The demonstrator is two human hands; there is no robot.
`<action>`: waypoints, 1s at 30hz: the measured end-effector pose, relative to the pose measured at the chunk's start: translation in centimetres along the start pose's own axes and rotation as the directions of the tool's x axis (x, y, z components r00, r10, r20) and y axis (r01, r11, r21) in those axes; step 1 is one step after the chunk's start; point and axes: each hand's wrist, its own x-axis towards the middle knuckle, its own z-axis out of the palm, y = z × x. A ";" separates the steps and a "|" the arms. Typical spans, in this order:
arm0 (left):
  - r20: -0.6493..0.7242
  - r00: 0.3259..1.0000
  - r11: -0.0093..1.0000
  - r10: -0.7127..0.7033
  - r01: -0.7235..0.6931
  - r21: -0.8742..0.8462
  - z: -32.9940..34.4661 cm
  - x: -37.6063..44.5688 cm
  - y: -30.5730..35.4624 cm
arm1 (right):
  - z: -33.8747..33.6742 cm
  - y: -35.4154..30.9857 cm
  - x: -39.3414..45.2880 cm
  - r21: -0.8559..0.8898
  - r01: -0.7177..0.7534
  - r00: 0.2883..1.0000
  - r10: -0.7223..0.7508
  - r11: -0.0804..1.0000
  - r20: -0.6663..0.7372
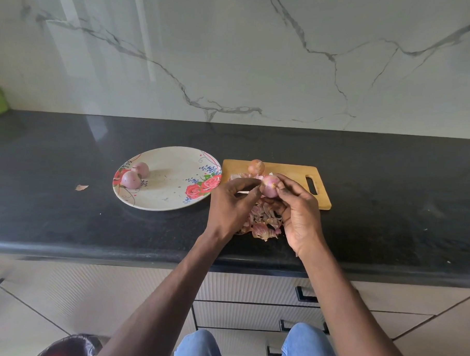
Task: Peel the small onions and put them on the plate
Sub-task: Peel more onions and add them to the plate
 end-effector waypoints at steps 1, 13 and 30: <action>0.000 1.000 1.000 0.010 -0.010 0.013 0.0 0.0 0.0 | 0.0 0.1 0.1 -0.006 0.003 1.000 -0.003 1.000 -0.009; -0.023 0.992 0.972 0.123 -0.116 0.204 0.5 0.1 0.0 | 0.1 0.6 0.3 -0.095 0.042 0.998 -0.046 0.995 -0.041; -0.152 0.988 0.978 0.004 0.028 0.209 0.3 0.1 0.5 | 0.0 -1.3 -1.0 0.328 -0.186 0.978 0.141 0.926 0.156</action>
